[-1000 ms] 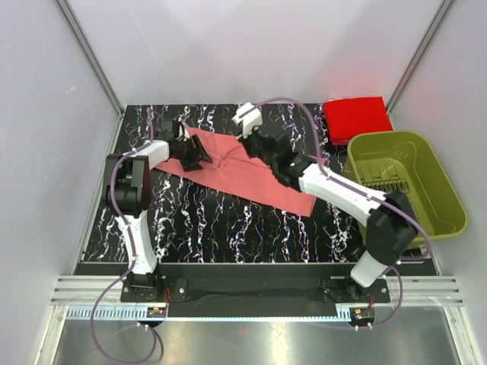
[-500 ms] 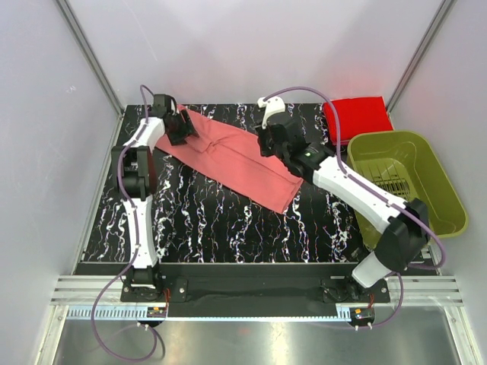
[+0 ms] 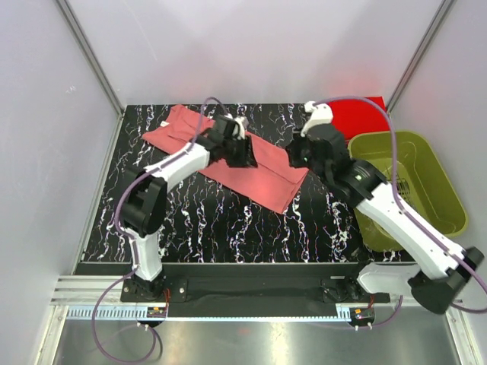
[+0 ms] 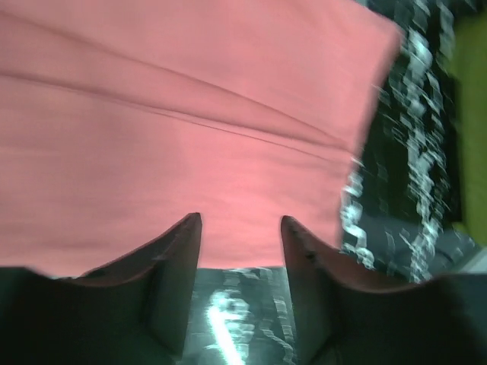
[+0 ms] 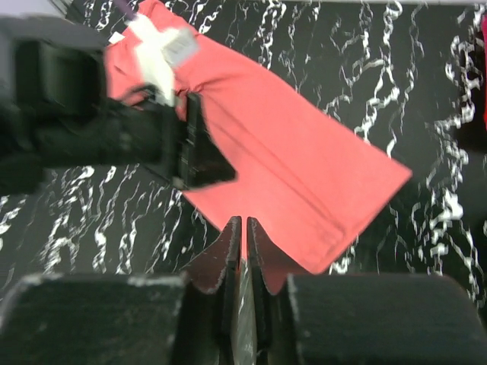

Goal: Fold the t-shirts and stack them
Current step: Fold the tshirt

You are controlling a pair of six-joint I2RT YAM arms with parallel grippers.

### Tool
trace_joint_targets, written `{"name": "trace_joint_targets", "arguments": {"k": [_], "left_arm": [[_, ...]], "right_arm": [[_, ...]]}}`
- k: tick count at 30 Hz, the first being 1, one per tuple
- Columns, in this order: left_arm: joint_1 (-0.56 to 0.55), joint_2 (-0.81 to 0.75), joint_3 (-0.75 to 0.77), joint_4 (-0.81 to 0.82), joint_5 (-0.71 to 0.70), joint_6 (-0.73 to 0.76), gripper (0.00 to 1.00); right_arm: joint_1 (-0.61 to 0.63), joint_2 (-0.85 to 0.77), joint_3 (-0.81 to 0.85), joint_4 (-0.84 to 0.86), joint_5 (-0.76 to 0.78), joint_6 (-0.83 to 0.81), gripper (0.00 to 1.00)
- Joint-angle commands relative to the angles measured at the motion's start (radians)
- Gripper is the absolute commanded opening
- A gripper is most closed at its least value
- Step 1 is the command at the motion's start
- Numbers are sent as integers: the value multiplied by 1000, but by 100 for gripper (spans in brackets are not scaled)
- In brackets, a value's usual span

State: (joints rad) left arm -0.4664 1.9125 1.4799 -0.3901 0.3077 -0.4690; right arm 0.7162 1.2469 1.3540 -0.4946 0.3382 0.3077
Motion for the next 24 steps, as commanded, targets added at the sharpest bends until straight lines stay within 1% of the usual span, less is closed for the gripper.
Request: {"name": "trace_joint_targets", "arguments": {"k": [1, 2, 3, 6, 7, 9, 12, 14, 19, 20, 23, 24], "left_arm": [[-44, -20, -46, 85, -25, -52, 42], [-75, -7, -56, 106, -9, -60, 39], [-90, 9, -58, 112, -4, -68, 33], [-146, 92, -46, 126, 1, -82, 23], [-167, 132, -35, 123, 4, -89, 22], [-184, 164, -24, 114, 7, -95, 19], [-205, 184, -33, 57, -60, -105, 20], [-207, 174, -75, 28, -108, -118, 22], [-212, 67, -231, 8, -186, -148, 23], [-215, 37, -297, 10, -197, -149, 23], [-222, -91, -432, -21, -255, -166, 24], [-224, -168, -473, -23, -265, -180, 24]], "right_arm": [[2, -130, -15, -100, -16, 85, 11], [0, -153, -19, -113, -19, 96, 8], [0, -174, -26, -130, -24, 99, 6], [-1, -268, -65, -139, -16, 111, 0], [0, -308, -90, -131, -15, 116, 0], [-1, -334, -108, -131, -16, 111, 0], [0, -343, -104, -156, -27, 93, 0], [0, -334, -86, -176, -31, 87, 0], [0, -328, -84, -213, -67, 76, 4], [0, -326, -84, -222, -62, 71, 5], [0, -296, -70, -248, -74, 65, 8], [0, -270, -55, -254, -82, 62, 9]]}}
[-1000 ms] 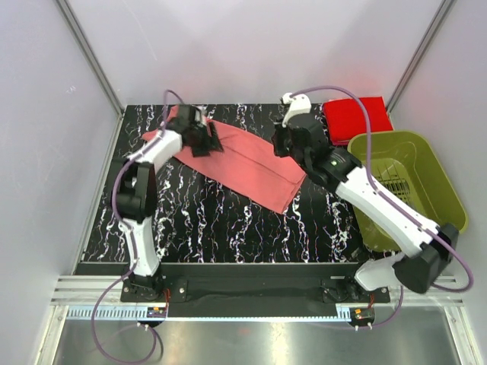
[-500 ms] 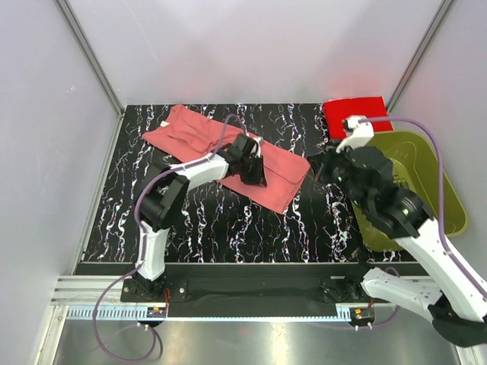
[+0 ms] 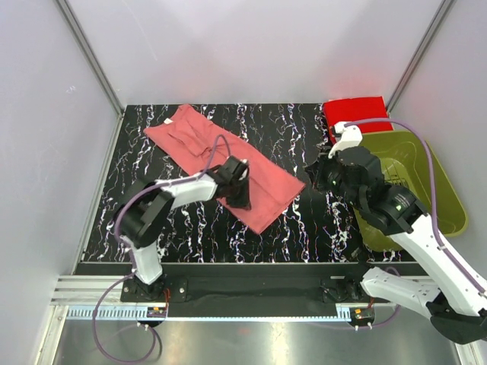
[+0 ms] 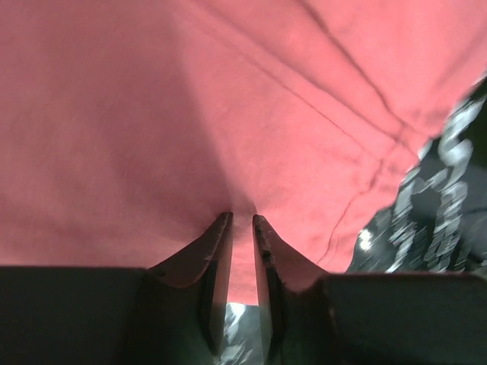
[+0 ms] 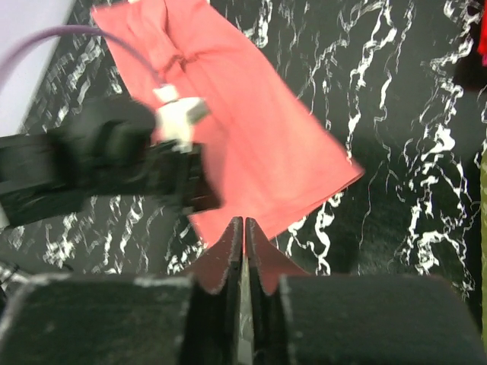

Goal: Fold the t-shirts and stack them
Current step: Fold the tshirt

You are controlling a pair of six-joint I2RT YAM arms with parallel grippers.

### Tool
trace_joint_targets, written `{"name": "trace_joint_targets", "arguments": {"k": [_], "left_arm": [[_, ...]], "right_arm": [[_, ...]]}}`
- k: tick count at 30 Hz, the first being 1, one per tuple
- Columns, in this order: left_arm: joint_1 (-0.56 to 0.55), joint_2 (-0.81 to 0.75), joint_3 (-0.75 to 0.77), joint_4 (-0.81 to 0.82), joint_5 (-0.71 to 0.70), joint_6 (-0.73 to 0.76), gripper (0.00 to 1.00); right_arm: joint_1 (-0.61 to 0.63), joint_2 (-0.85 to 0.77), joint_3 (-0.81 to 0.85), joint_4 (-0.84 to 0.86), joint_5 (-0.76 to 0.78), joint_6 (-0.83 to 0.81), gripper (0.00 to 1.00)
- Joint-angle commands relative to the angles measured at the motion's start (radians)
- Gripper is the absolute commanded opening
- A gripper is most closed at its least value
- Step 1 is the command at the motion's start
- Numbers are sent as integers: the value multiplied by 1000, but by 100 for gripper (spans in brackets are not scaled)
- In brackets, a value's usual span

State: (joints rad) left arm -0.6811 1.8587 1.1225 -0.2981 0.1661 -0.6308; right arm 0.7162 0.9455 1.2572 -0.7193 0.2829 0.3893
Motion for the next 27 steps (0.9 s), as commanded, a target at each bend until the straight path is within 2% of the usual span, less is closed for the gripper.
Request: {"name": "trace_joint_targets", "arguments": {"k": [1, 4, 7, 9, 12, 14, 16, 19, 24, 27], "left_arm": [[-11, -156, -198, -122, -140, -26, 26], [-9, -332, -338, -160, -187, -73, 27], [-6, -505, -385, -226, -224, -109, 38], [26, -595, -353, -260, -235, -103, 45], [119, -612, -261, -262, -183, -47, 46], [176, -547, -198, -262, -172, 8, 47], [273, -482, -95, -262, -143, 43, 47], [392, -290, 60, -265, -112, 89, 47], [489, -66, 334, -289, -116, 140, 47], [520, 66, 446, -297, -112, 154, 47]], "right_arm": [[-1, 47, 48, -31, -37, -26, 11], [-17, 137, 48, -13, -138, -41, 16], [-49, 278, 24, 6, -374, -46, 17], [-57, 369, -28, 52, -468, -27, 17], [-77, 481, -100, 178, -648, 5, 12], [-95, 580, -122, 225, -724, 8, 1], [-116, 639, -134, 256, -776, 13, 0], [-170, 707, -168, 287, -804, 19, 0], [-213, 742, -160, 225, -696, -7, 0], [-213, 774, -154, 231, -671, 2, 0]]}}
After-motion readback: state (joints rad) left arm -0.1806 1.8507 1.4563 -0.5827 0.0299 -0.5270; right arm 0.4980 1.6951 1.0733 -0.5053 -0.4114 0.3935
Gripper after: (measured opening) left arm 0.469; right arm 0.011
